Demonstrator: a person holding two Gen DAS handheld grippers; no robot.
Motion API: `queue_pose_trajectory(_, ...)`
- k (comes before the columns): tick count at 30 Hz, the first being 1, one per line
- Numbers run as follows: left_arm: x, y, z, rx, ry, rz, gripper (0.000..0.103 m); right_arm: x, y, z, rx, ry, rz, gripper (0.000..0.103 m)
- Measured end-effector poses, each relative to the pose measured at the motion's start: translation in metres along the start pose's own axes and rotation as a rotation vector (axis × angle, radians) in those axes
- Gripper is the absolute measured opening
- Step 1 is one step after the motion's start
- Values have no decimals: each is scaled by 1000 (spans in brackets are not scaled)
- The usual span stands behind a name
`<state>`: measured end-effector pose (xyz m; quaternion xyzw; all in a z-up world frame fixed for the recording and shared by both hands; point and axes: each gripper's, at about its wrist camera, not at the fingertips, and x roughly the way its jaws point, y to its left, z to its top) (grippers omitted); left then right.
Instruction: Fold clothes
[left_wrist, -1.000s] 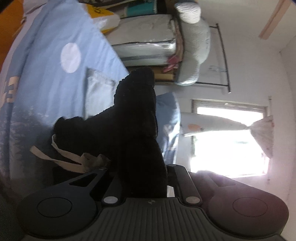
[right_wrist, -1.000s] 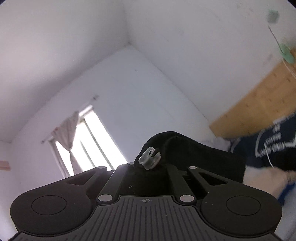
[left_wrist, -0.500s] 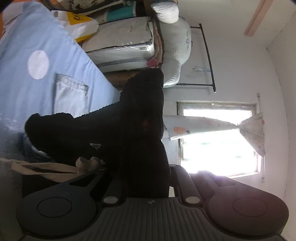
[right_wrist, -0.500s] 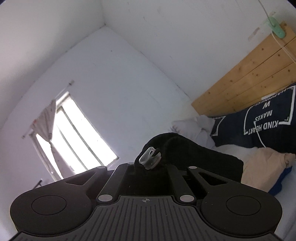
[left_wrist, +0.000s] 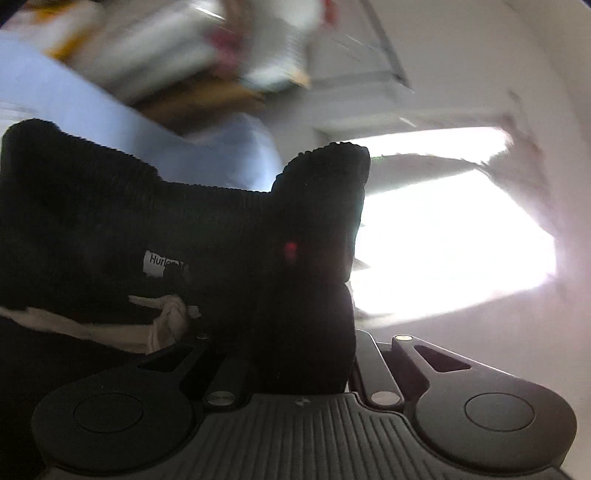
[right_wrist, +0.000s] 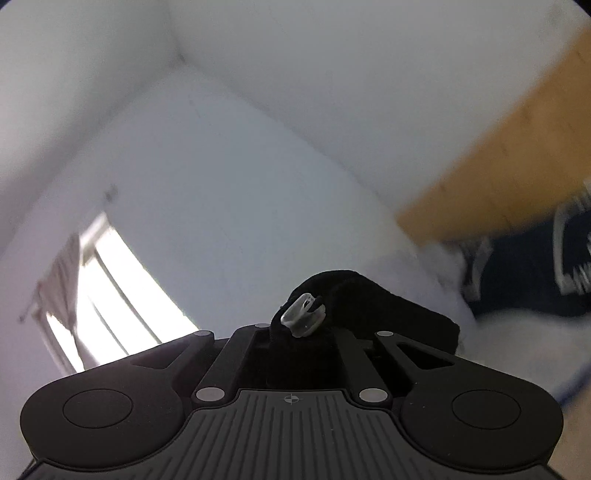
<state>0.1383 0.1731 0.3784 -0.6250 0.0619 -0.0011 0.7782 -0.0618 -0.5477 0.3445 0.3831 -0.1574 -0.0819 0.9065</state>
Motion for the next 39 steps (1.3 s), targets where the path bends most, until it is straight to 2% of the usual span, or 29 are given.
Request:
queue_pose_trajectory(4,45,-73,-3,46,35,-228,12,16,51,66,-71,-158,83,3)
queue_pose_trajectory(7,54,-87,6,72,65,-352,13,5,78,73,-113,-194,141,3)
queue_pose_trajectory(9,51,-78,16,116,61,-350,13,-5,85,56,-135,-174,167,3)
queue_pose_trajectory(13,43,-7,43,112,67,-242,13,-24,66,-6,-121,-85,132,3)
queue_pose_trajectory(17,22,97,71,150,100,-78,13,-55,27,-102,-136,54,46,3)
queue_pose_trajectory(20,-7,181,98,159,94,66,13,-91,-7,-181,-109,186,-45,3)
queue_pose_trajectory(23,-44,253,131,105,74,185,14,-139,-32,-249,-112,316,-158,3)
queue_pose_trajectory(24,-56,273,142,96,68,219,14,-157,-33,-263,-120,347,-186,3)
queue_pose_trajectory(26,-79,299,160,92,49,242,14,-193,-34,-288,-140,405,-239,3)
queue_pose_trajectory(28,-94,314,174,99,40,255,14,-224,-31,-305,-147,469,-274,3)
queue_pose_trajectory(30,-105,319,181,100,47,253,14,-235,-24,-302,-169,474,-288,3)
queue_pose_trajectory(35,-111,291,175,89,49,227,14,-256,-2,-286,-229,462,-315,3)
queue_pose_trajectory(39,-77,254,179,101,45,202,14,-273,15,-274,-276,452,-337,3)
